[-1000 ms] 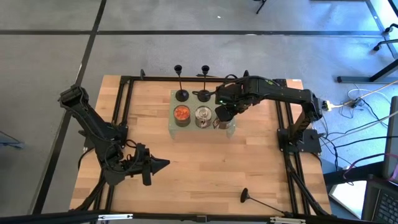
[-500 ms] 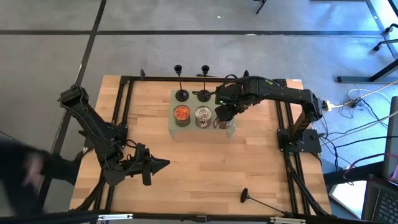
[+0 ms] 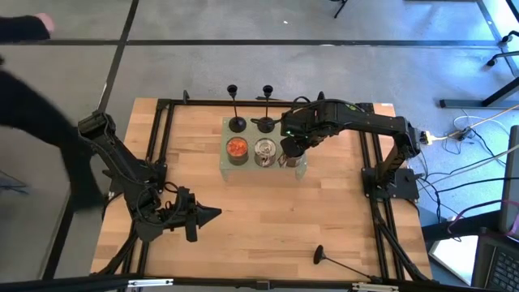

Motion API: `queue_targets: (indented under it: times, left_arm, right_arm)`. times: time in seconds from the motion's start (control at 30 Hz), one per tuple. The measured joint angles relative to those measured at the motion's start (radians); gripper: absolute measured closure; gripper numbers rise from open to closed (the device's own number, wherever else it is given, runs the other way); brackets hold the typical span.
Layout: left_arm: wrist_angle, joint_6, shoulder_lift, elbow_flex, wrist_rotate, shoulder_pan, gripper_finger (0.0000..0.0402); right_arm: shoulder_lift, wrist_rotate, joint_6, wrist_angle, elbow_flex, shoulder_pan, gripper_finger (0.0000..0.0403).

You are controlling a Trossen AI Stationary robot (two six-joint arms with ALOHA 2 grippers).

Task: Pick & Place candle stick holders
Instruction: Put the brown scented candle on the shelf aligned with the other brown scented candle

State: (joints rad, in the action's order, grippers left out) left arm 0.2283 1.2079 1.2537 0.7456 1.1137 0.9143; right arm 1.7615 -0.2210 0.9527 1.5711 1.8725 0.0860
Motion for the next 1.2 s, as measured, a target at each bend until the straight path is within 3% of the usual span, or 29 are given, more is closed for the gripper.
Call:
queue_targets:
  times: [1.03,1.2]
  left_arm:
    - [0.000,-0.011,0.000,0.000,-0.016,0.000,0.0400]
    - [0.000,-0.018,0.000,0.000,-0.028,0.000,0.0400]
  right_arm:
    - [0.000,0.012,-0.026,0.000,0.000,0.000,0.0337]
    - [0.000,0.012,-0.034,0.000,0.000,0.000,0.0355]
